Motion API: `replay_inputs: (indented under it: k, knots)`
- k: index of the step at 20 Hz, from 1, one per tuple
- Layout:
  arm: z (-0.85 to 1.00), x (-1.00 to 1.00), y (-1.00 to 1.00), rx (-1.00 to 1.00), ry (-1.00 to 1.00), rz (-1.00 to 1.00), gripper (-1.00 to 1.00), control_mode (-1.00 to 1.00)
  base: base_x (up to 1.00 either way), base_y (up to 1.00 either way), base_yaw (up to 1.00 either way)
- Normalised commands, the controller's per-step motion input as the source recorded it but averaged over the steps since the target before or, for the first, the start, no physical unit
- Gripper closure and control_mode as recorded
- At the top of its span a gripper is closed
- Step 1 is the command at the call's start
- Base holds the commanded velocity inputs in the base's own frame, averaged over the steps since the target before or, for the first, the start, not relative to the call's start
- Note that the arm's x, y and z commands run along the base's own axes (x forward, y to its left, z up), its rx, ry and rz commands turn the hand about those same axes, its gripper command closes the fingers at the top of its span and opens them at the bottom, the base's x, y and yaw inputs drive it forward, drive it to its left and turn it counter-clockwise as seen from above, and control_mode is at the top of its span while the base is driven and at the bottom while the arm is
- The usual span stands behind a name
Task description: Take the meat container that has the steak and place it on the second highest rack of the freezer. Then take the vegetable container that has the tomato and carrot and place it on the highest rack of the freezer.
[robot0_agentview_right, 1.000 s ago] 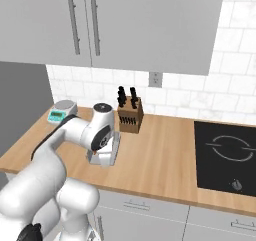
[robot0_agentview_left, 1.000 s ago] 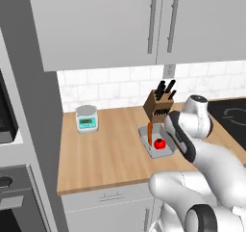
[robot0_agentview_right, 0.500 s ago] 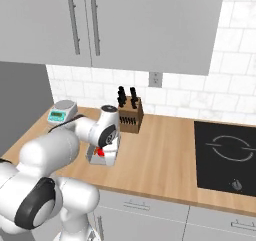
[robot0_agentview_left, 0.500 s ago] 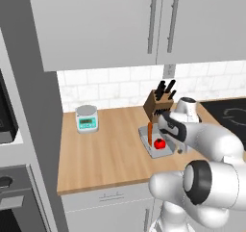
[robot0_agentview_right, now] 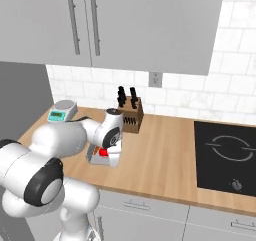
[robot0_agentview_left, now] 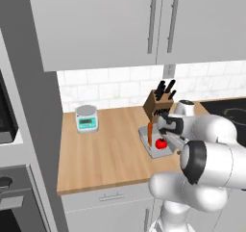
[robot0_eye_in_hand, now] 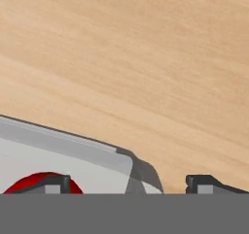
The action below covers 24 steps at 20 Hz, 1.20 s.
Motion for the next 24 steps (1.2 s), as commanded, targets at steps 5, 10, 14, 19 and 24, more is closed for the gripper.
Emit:
replay_inputs:
  k: [5, 10, 14, 19, 24]
  knots:
    - [-0.21, 0.00, 0.05, 0.00, 0.00, 0.00, -1.00, -1.00, 0.00, 0.00, 0.00]
    - [-0.23, -0.17, 0.08, 0.00, 0.00, 0.00, -1.00, -1.00, 0.00, 0.00, 0.00]
    - [-0.23, -0.19, 0.12, 0.00, 0.00, 0.00, -1.00, -1.00, 0.00, 0.00, 0.00]
    - [-0.17, -0.18, 0.00, 0.00, 0.00, 0.00, -1.00, -1.00, 0.00, 0.00, 0.00]
    - [-0.31, -0.44, 0.01, 0.00, 0.00, 0.00, -1.00, -1.00, 0.00, 0.00, 0.00]
